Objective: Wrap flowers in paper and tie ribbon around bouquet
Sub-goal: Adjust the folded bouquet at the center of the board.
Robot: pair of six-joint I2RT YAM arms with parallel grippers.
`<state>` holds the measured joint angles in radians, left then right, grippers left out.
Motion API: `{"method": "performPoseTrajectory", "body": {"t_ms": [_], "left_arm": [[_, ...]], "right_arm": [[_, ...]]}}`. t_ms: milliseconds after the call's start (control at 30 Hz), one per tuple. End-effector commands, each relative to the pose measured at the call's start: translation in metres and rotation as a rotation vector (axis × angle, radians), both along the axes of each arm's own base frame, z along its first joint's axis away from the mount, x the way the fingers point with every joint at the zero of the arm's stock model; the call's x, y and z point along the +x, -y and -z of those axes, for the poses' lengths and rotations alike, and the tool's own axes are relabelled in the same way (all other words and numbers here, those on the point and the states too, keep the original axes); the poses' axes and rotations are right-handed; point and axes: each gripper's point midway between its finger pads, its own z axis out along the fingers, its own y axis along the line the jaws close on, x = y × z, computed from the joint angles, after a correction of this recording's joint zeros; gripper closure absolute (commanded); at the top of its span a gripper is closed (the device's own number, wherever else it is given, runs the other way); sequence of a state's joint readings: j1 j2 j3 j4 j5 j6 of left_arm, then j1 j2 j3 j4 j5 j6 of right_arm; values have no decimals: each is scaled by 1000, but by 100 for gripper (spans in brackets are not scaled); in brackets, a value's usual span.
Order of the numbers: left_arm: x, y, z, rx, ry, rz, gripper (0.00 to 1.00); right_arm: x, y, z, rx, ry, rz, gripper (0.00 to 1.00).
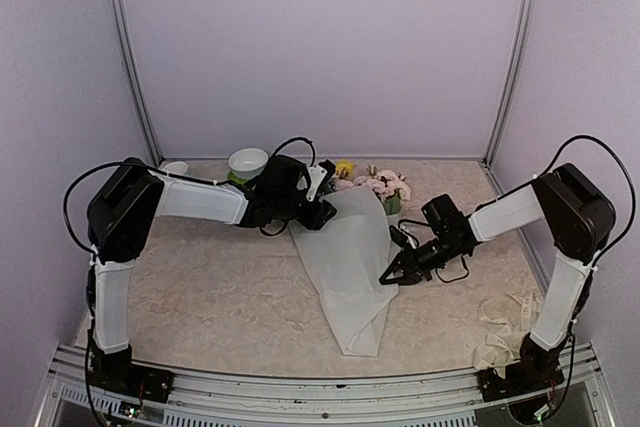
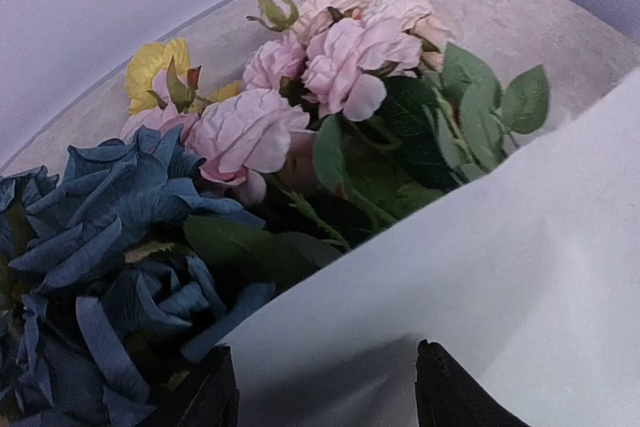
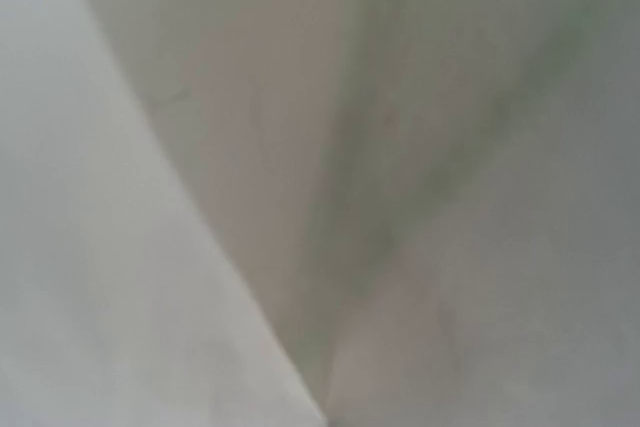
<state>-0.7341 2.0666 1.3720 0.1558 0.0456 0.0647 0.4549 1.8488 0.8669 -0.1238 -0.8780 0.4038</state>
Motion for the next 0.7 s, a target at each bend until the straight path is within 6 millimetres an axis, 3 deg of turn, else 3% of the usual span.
{"method": "performPoseTrajectory", "body": {"t_ms": [0,233,367,500,667], "left_arm": [[27,-12,38,119,-52,-92,41],[48,-29,72,167,-123,-190,42],[43,-25,82,187,-135,-170,42],[39,-24,84,191,-128,-161,42],[38,-23,85,191,-124,-159,42]], "right_arm": [[-21,9,0,-18,-39,-28,100],[-20,14,-3,-32,-10,29,95],[-11,14,-5,-32,7,82,70],[12,18,-9,-81,81,144,48],[39,22,0,-108,96,225,46]]}}
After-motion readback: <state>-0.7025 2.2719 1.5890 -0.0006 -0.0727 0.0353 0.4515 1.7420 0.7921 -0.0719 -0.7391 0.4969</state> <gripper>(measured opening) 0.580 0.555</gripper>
